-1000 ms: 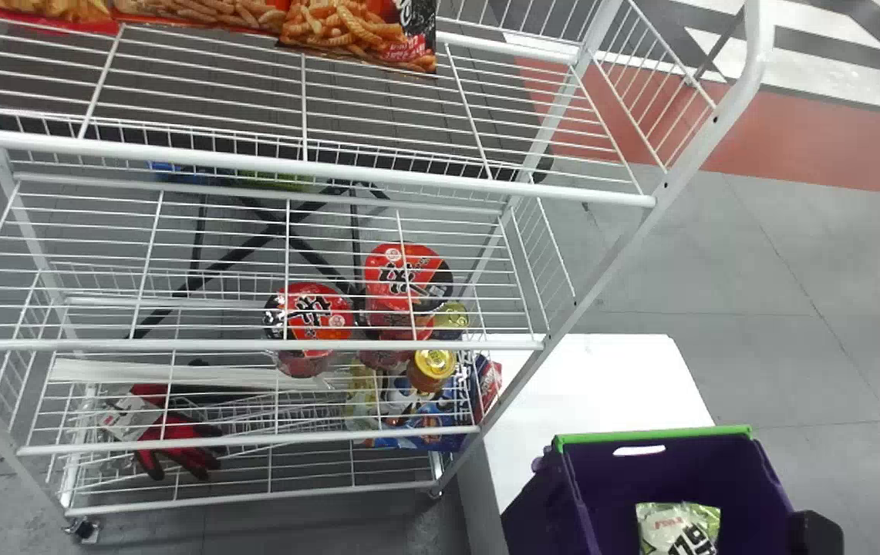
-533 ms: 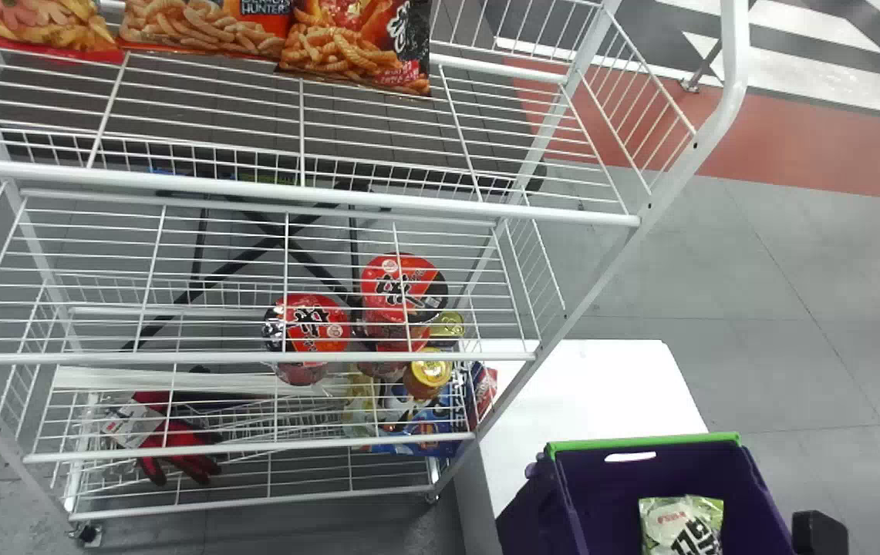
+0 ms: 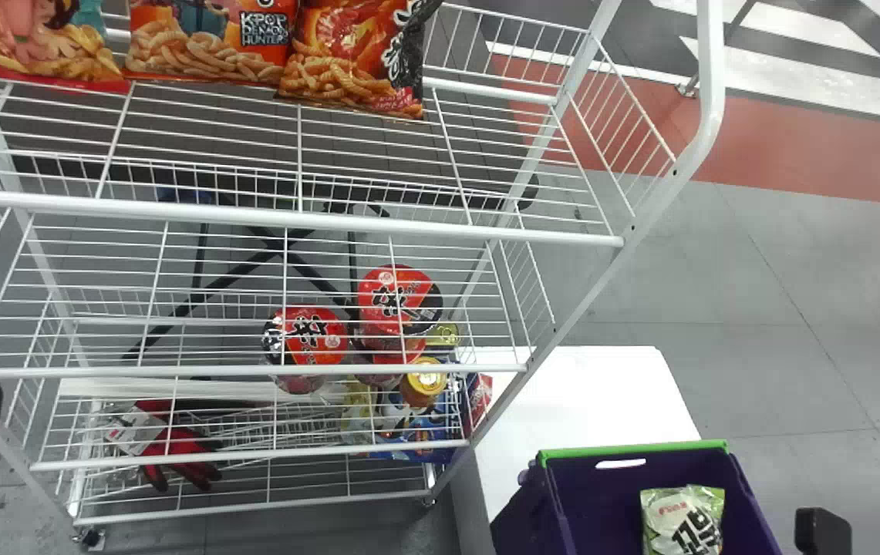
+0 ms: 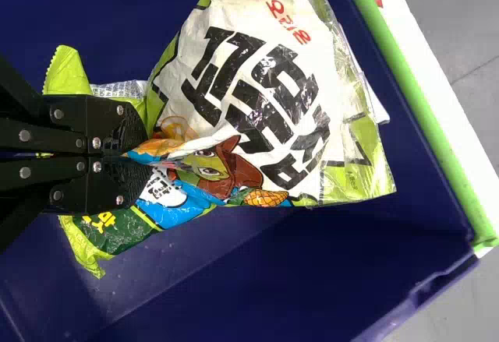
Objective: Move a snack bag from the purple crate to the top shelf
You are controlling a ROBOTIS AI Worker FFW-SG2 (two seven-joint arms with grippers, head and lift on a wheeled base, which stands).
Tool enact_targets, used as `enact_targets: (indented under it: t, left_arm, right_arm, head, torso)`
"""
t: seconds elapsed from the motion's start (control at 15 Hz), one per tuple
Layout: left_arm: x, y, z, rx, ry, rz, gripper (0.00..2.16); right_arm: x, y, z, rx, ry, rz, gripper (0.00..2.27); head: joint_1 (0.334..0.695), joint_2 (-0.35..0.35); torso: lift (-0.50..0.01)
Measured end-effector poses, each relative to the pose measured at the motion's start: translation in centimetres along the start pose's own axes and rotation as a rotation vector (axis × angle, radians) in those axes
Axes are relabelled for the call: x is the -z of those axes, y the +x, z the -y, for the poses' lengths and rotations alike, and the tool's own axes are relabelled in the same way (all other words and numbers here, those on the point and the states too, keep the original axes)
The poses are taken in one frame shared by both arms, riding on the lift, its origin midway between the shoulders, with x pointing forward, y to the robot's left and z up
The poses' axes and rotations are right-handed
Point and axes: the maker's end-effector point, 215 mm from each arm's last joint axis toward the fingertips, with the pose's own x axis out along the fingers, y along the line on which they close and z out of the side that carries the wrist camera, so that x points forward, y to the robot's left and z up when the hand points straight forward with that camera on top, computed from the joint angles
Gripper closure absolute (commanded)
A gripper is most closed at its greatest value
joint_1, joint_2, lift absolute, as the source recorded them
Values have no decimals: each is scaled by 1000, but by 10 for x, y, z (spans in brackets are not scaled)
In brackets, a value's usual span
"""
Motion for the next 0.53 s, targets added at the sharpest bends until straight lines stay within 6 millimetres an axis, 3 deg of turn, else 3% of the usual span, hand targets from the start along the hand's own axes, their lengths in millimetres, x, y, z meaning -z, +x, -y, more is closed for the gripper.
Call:
enact_targets:
  t: [0.53]
  left_arm:
    - [-1,-2,1,0,-1,1,63]
  right_arm:
    - [3,-1,-2,-11,-3,10,2108]
  head:
    - [695,-350]
  torso:
    - [-149]
